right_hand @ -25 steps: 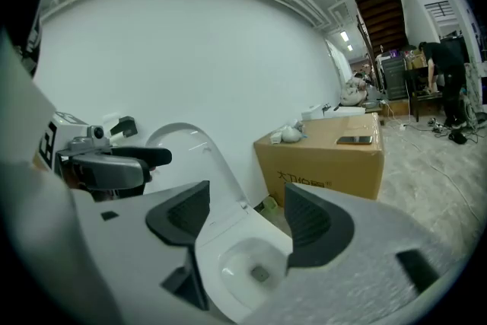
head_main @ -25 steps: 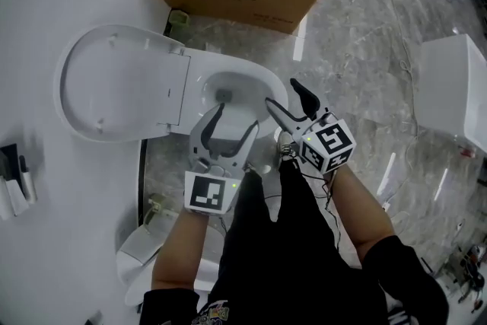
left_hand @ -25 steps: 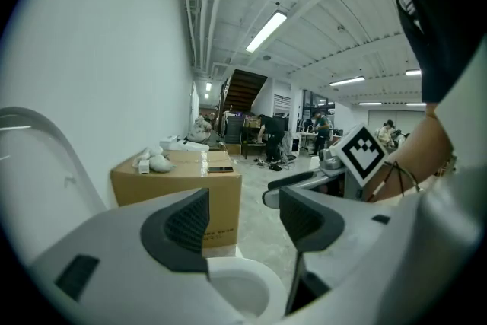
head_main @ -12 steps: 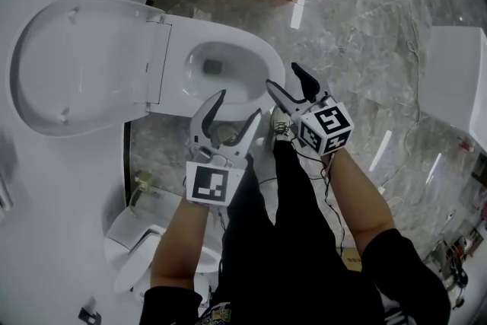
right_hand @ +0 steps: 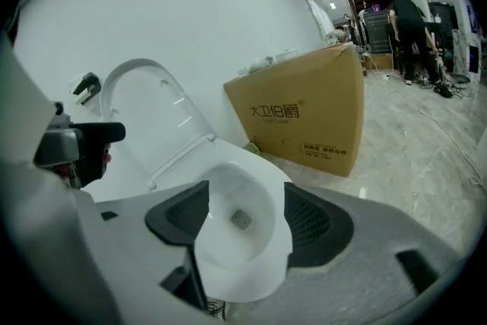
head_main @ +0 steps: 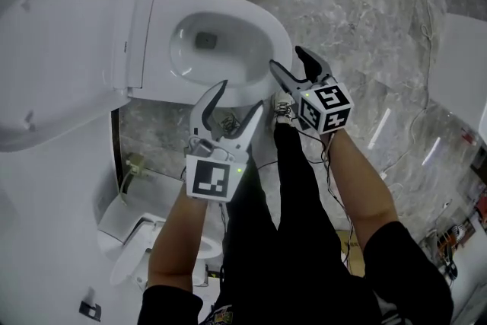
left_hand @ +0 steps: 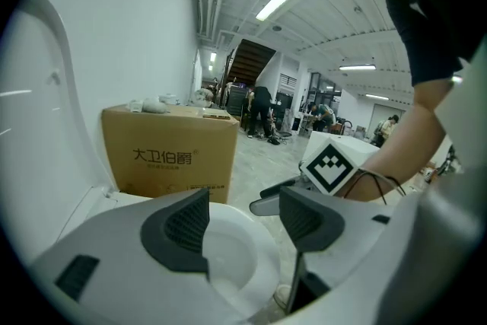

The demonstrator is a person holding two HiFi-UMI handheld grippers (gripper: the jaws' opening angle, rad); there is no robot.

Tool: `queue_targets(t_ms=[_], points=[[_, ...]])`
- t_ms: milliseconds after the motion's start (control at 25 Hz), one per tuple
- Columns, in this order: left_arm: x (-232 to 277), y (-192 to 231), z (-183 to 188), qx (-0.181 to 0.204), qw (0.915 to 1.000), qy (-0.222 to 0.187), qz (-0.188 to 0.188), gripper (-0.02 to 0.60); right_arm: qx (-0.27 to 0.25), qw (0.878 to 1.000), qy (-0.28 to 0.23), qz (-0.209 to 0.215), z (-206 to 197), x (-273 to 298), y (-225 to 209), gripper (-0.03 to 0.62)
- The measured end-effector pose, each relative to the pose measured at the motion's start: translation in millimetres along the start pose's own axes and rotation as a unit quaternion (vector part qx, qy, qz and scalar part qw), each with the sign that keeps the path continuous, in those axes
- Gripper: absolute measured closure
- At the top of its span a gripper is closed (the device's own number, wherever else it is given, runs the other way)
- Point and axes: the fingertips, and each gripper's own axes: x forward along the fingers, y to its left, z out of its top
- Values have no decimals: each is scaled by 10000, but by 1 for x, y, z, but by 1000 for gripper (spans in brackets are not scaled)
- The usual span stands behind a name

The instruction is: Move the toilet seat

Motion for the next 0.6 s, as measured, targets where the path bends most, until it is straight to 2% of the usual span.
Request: queue_targets(t_ms=[320,600], points=[[24,6,-61,16,9994,322,-131,318,304,9983,425,-245,-61,38,-35,272],[41,5,-87,38,9990,386,-243,318,379,9970,573,-359,-86,56,-50,264]])
